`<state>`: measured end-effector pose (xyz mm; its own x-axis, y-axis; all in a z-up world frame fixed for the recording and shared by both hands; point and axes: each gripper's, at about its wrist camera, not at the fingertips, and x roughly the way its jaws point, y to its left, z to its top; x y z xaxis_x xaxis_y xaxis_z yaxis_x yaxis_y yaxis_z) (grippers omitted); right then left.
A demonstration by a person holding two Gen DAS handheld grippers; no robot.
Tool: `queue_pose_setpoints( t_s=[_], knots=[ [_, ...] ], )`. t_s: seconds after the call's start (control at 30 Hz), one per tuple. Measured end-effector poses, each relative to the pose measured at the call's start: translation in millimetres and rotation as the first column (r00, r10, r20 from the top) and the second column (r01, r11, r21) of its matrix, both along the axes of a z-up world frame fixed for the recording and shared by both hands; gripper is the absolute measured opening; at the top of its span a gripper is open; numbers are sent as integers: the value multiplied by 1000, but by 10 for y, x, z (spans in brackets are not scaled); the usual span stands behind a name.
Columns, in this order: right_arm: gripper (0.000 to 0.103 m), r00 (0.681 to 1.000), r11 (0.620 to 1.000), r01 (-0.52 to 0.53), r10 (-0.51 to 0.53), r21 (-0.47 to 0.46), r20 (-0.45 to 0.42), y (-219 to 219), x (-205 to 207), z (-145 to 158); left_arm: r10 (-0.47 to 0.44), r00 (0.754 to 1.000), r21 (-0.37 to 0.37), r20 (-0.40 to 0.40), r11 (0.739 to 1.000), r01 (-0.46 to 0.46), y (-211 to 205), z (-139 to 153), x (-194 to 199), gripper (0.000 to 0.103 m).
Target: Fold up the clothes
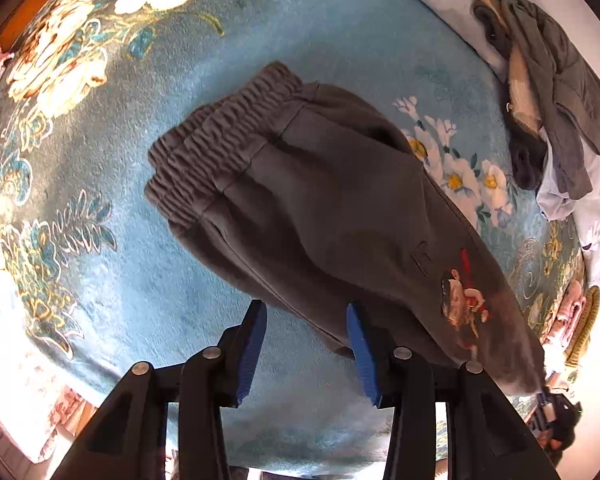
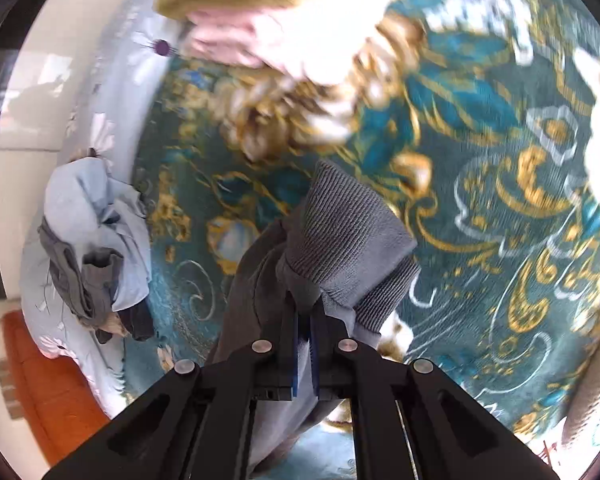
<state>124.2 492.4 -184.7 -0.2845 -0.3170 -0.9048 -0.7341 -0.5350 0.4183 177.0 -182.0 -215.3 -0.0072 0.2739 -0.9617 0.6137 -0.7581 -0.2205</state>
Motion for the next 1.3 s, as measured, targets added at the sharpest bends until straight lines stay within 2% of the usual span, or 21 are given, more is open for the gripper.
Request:
queue_pose_setpoints(
  t_s=[0.1, 0.17, 0.23, 0.27, 0.33, 0.47, 0.53, 0.6, 0.67, 0.77, 0.83, 0.9, 1.07, 1.13, 1.23, 1.3],
  knots=[
    [8, 1000, 1000, -6, 6, -5, -24, -28, -17, -55, -18, 1000, 8, 4, 1000, 18, 136, 4, 19, 47],
    [16, 998, 999, -24, 23, -22, -51, -45, -24, -31, -27, 1000, 30, 10, 999, 27, 254, -21, 29, 49],
    [42, 995, 999, -38, 35, -28, -94, -36, 18, 64, -23, 1000, 80, 20, 997, 22, 402, -111, 52, 49],
    [43, 992, 999, -41, 37, -29, -117, -29, 56, 121, -18, 1000, 112, 24, 994, 15, 491, -174, 66, 49],
    [43, 987, 998, -46, 40, -32, -154, -49, 178, 227, 6, 999, 167, 37, 986, -13, 666, -296, 111, 49],
    [43, 987, 993, -103, 94, -61, -133, -203, 405, 294, 83, 994, 246, 76, 964, -100, 972, -529, 238, 49],
    [43, 982, 981, -169, 159, -94, -101, -363, 474, 230, 136, 987, 254, 82, 955, -153, 1059, -627, 257, 48],
    [43, 967, 966, -246, 239, -82, -83, -531, 468, 183, 194, 977, 253, 83, 945, -209, 1099, -689, 260, 47],
    [43, 963, 959, -266, 260, -95, -72, -626, 377, 103, 221, 971, 237, 92, 942, -237, 1123, -733, 243, 46],
    [41, 964, 952, -267, 262, -146, -51, -746, 212, -46, 226, 970, 207, 89, 948, -240, 1143, -747, 203, 26],
    [6, 964, 947, -267, 265, -180, -38, -826, 103, -145, 229, 970, 194, 78, 951, -240, 1143, -694, 185, 15],
    [5, 963, 944, -268, 267, -194, -36, -861, -26, -164, 221, 974, 186, 59, 956, -228, 1142, -612, 163, 8],
    [5, 963, 953, -271, 267, -134, -48, -782, -488, -124, 208, 977, 187, 45, 959, -212, 1150, -495, 151, 6],
    [7, 965, 953, -261, 258, -156, -35, -750, -596, -169, 210, 977, 194, 45, 957, -215, 1154, -480, 164, 6],
    [13, 963, 945, -265, 248, -192, -108, -722, -596, -34, 220, 975, 211, 44, 951, -224, 1152, -458, 188, 6],
    [19, 954, 948, -280, 257, -151, -156, -698, -461, 142, 235, 971, 224, 48, 945, -240, 1146, -455, 202, 6]
  ],
)
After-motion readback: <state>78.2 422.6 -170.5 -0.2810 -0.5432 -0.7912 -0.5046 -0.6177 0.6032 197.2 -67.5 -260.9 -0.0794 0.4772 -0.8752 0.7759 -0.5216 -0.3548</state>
